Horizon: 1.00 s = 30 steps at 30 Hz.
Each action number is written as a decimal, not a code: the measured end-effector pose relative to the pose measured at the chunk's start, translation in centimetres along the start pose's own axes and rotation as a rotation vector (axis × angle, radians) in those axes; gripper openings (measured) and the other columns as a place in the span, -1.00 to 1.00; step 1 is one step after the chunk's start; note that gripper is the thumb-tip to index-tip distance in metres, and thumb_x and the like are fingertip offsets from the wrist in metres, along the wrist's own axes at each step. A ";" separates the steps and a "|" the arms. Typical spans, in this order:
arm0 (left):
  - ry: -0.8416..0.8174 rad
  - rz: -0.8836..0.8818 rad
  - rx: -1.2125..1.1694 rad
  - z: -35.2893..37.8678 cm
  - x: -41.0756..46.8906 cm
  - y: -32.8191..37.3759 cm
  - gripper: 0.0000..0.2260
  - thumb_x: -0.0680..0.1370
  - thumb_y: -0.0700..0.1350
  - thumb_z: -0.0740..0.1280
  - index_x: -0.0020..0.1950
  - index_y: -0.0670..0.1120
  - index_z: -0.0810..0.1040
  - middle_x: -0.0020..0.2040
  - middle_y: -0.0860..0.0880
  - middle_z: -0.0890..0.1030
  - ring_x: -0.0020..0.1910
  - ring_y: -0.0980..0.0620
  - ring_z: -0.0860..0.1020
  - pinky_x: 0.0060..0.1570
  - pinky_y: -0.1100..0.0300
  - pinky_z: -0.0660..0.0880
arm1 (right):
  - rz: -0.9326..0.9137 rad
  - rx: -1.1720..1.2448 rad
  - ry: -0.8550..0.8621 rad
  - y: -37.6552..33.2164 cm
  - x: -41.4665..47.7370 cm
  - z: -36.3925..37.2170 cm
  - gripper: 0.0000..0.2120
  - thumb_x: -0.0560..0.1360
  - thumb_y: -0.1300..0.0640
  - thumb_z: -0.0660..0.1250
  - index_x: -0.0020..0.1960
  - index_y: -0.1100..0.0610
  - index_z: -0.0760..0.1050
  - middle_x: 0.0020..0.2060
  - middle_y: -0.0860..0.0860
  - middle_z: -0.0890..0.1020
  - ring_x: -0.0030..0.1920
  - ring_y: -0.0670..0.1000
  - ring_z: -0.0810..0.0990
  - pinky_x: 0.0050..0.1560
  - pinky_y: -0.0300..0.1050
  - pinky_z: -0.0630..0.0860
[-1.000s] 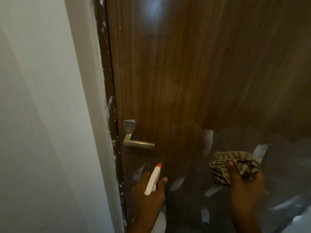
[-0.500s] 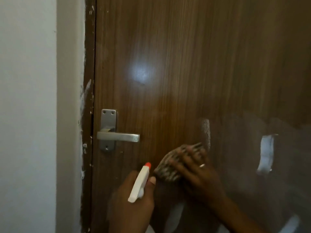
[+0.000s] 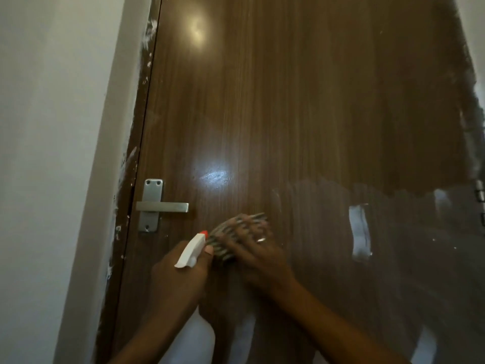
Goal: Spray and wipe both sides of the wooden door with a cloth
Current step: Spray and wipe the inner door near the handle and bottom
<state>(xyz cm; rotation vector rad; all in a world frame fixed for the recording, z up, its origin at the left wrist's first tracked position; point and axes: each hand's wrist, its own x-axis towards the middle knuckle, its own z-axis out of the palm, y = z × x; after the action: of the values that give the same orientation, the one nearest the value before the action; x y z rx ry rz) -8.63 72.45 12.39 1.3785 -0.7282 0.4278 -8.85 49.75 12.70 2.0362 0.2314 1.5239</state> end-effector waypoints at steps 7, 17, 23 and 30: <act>-0.015 -0.080 -0.097 2.2 -1.0 3.1 -0.74 0.46 -0.07 0.44 0.15 -0.01 0.58 -0.06 -0.07 0.66 -0.05 -0.06 0.61 0.02 -0.10 0.56 | 0.499 -0.054 0.051 6.5 8.4 -3.8 -0.38 0.58 0.07 0.20 0.61 -0.03 0.12 0.60 0.07 0.12 0.60 0.19 -0.04 0.51 0.34 0.00; -0.108 0.023 0.009 5.8 -4.1 5.1 -0.61 0.43 -0.06 0.48 0.25 -0.05 0.57 0.06 -0.10 0.66 0.03 -0.05 0.62 0.10 -0.06 0.56 | 0.364 -0.026 0.008 9.5 -7.5 -5.0 -0.30 0.54 0.18 0.22 0.62 -0.07 0.05 0.60 0.06 0.10 0.59 0.17 0.06 0.54 0.21 -0.04; -0.079 0.044 0.030 7.2 -3.8 6.0 -0.61 0.42 -0.09 0.49 0.22 -0.13 0.57 0.04 -0.14 0.66 0.01 -0.06 0.61 0.02 0.14 0.53 | 0.605 -0.061 0.057 11.3 4.2 -7.0 -0.37 0.62 0.05 0.20 0.61 -0.05 0.01 0.61 0.02 0.04 0.60 0.13 -0.10 0.55 0.25 -0.14; -0.105 0.044 -0.001 8.3 -4.4 6.6 -0.69 0.42 -0.11 0.49 0.15 -0.03 0.59 -0.08 -0.09 0.68 -0.06 -0.04 0.62 -0.02 -0.05 0.58 | 0.273 -0.080 -0.012 11.0 -7.3 -5.1 -0.41 0.60 0.04 0.18 0.60 -0.03 0.14 0.59 0.05 0.14 0.59 0.17 0.08 0.45 0.35 0.15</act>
<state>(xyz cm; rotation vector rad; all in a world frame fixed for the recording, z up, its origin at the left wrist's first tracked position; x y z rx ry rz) -17.94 66.08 14.43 1.3938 -0.8457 0.3916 -18.20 39.08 13.57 2.0774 -0.1154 1.6522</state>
